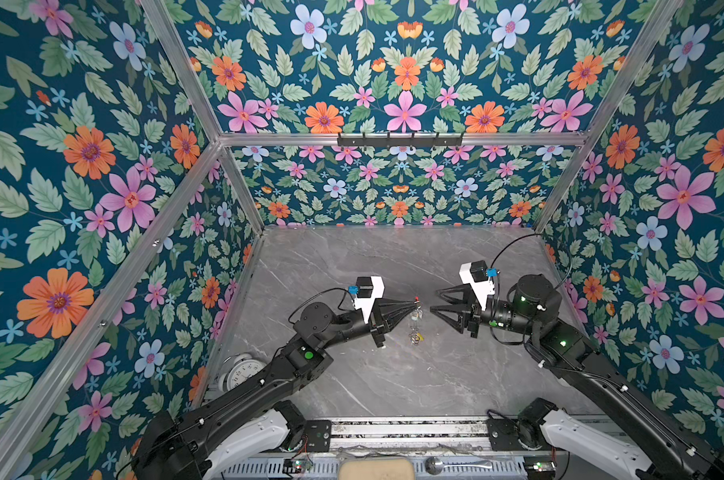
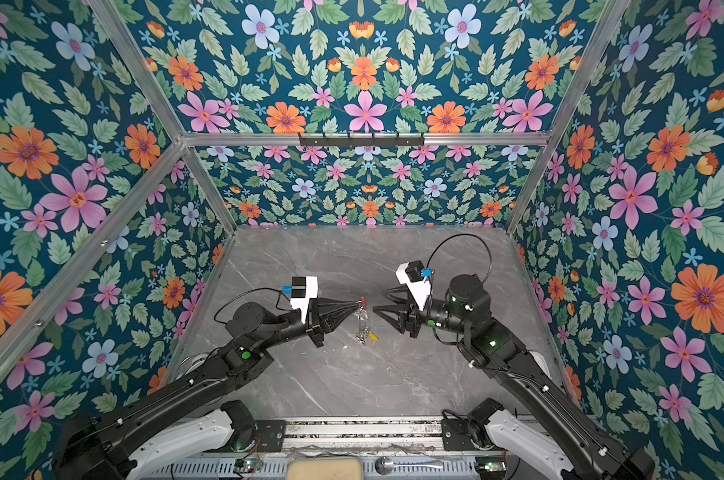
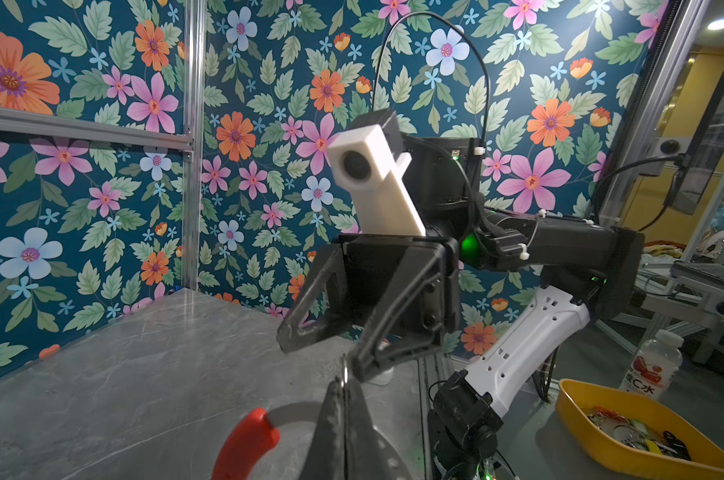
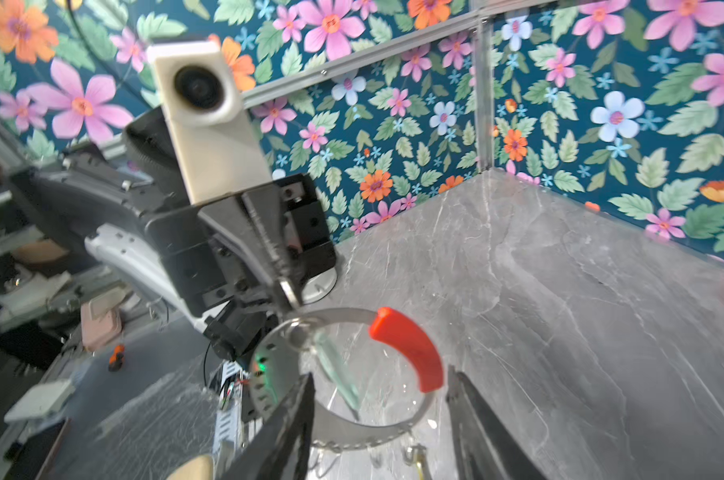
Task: Remove the keys from the keyring
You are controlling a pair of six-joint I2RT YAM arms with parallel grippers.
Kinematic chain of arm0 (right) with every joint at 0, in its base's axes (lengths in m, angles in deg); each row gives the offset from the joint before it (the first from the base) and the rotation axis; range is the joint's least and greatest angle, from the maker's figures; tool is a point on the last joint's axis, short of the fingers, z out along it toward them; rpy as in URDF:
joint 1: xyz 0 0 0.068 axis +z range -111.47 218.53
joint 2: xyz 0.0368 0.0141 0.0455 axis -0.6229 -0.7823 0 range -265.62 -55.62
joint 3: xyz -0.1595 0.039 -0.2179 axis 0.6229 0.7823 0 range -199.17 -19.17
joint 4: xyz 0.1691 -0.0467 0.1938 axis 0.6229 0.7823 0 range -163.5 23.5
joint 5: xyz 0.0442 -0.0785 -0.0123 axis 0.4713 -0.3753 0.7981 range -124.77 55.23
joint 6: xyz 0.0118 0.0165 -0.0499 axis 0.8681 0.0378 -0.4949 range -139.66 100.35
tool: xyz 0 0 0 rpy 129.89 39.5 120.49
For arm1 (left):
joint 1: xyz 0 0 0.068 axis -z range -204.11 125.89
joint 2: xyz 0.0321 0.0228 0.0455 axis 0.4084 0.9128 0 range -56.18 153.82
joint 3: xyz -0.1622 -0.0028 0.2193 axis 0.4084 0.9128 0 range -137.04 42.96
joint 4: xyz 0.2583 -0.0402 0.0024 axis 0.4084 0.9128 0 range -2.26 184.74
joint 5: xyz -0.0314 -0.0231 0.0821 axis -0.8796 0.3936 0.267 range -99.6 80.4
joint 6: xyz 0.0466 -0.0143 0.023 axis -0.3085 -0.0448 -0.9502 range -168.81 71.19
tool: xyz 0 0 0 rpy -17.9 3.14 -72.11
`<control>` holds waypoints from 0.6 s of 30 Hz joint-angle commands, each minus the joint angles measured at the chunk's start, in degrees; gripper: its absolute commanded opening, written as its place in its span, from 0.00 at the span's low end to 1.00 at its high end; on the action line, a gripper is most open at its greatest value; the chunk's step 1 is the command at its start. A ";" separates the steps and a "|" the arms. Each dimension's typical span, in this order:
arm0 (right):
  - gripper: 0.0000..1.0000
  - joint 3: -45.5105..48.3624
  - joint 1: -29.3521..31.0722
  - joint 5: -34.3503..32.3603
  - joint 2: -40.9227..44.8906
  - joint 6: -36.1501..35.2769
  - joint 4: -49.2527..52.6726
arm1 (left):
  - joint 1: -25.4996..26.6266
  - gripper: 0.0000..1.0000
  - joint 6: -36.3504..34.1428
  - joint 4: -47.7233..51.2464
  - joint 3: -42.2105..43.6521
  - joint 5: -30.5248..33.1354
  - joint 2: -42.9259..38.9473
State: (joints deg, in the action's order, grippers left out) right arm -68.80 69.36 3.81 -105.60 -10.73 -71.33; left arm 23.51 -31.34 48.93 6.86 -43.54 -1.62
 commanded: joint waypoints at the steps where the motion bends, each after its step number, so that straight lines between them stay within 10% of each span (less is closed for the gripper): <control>1: 0.51 0.33 -2.48 8.56 -0.39 6.89 -7.81 | -0.02 0.00 -0.69 -1.92 -0.04 0.24 -0.34; 18: 0.31 -1.61 0.22 22.10 -9.00 17.70 -21.15 | -0.07 0.00 2.34 -4.93 0.67 0.09 -0.54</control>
State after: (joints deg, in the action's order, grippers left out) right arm -69.85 68.70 24.16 -114.30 7.07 -90.71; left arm 23.51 -29.55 47.23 7.36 -43.58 -2.14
